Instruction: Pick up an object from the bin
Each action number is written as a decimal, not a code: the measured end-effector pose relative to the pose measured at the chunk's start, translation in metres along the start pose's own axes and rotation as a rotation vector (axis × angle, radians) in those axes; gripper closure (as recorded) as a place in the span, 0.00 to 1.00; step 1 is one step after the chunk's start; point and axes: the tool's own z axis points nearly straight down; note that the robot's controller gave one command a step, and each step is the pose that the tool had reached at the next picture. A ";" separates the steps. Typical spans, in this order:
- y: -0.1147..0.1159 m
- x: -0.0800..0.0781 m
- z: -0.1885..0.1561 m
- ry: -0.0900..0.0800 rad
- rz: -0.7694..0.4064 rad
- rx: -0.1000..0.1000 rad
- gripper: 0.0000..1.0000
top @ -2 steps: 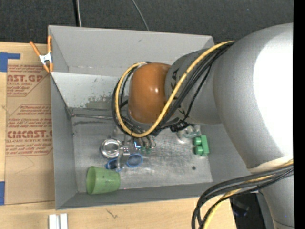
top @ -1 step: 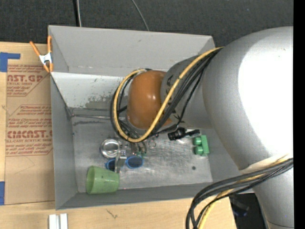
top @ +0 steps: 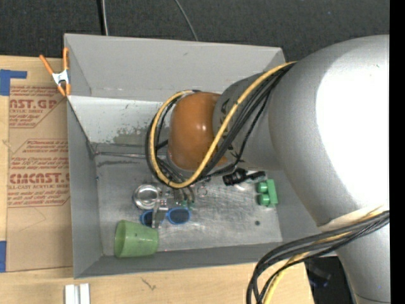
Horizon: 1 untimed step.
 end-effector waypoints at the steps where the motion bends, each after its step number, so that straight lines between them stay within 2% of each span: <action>1: 0.001 -0.002 -0.003 -0.004 0.001 -0.002 1.00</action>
Offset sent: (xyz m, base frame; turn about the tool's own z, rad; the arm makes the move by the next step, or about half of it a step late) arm 0.0000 0.0000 0.0000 0.0000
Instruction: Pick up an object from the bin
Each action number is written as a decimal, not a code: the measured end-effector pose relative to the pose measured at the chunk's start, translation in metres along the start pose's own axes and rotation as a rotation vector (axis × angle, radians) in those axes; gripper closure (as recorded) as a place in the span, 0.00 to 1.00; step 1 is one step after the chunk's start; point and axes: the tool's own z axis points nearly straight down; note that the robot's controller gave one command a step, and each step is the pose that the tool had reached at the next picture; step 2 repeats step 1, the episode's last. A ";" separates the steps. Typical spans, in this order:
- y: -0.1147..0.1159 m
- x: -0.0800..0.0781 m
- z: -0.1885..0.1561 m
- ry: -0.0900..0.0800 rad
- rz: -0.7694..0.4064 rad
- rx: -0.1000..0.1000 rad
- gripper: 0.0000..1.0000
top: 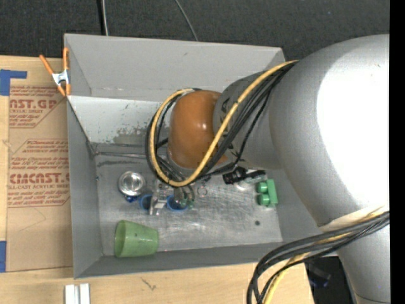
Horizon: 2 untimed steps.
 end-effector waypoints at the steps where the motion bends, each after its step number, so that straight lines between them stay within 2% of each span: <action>1: 0.002 -0.002 -0.077 -0.003 -0.001 0.000 1.00; 2: 0.002 -0.002 -0.077 -0.003 -0.001 0.000 1.00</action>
Offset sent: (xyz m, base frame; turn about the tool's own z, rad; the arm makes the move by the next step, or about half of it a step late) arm -0.0002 0.0000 0.0724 0.0000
